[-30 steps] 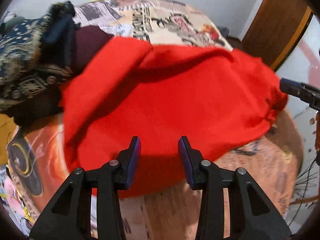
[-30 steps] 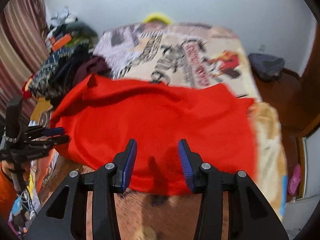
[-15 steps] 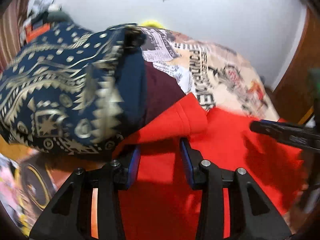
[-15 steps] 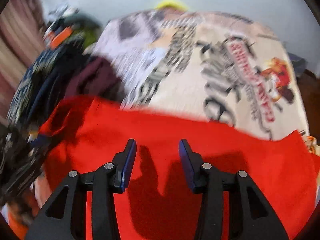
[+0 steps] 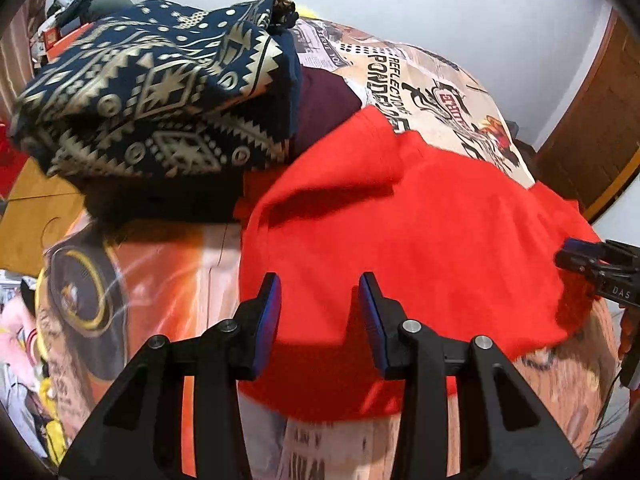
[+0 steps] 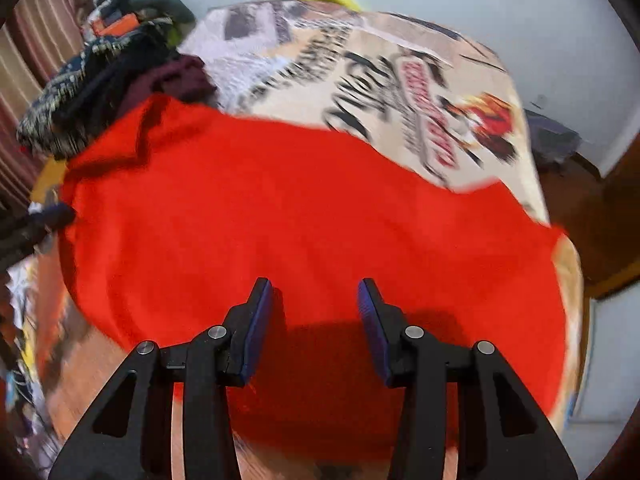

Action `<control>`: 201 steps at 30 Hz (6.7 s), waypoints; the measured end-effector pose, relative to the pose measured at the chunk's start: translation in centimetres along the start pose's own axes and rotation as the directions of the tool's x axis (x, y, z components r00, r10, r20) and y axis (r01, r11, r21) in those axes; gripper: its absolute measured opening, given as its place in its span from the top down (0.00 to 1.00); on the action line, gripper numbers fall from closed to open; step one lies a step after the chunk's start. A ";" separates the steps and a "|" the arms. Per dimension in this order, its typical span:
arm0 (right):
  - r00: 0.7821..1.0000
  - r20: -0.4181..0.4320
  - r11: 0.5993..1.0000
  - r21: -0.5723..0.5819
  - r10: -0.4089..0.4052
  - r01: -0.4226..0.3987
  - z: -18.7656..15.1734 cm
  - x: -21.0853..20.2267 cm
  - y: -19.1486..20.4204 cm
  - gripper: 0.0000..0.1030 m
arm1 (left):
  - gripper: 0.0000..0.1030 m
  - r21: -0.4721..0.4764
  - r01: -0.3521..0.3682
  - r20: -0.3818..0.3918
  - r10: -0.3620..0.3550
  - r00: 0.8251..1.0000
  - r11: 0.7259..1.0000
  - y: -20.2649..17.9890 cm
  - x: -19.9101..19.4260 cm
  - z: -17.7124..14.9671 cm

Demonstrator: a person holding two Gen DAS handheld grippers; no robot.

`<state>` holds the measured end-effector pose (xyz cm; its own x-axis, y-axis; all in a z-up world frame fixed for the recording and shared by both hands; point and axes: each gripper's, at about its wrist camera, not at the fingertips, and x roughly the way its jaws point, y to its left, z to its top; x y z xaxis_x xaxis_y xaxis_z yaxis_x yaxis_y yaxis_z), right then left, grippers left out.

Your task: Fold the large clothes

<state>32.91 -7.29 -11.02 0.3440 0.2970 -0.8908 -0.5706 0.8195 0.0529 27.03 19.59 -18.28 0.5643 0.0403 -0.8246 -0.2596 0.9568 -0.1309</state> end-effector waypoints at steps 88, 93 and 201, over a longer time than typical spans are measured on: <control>0.980 0.197 1.000 -0.020 0.021 -0.017 -3.0 -8.6 7.8 0.47 | 0.54 -0.268 0.150 -0.052 -0.170 0.984 0.952 3.9 -2.3 -10.6; 0.994 0.038 0.987 -0.129 0.104 -0.098 -0.1 -2.0 13.1 0.47 | 0.54 -0.266 0.191 -0.033 -0.207 0.978 0.945 4.7 -2.1 -10.8; 0.972 0.216 0.870 0.458 0.094 -0.186 -4.6 -7.1 -3.7 0.97 | 0.21 0.265 0.266 -0.147 -0.234 0.961 0.927 -17.5 -1.4 -10.2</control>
<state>29.11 -14.65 -6.95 0.4418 0.4712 -0.7634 -0.2186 0.8818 0.4179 22.81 -0.13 -20.47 0.4875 -0.2273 -0.8430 0.1176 0.9738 -0.1946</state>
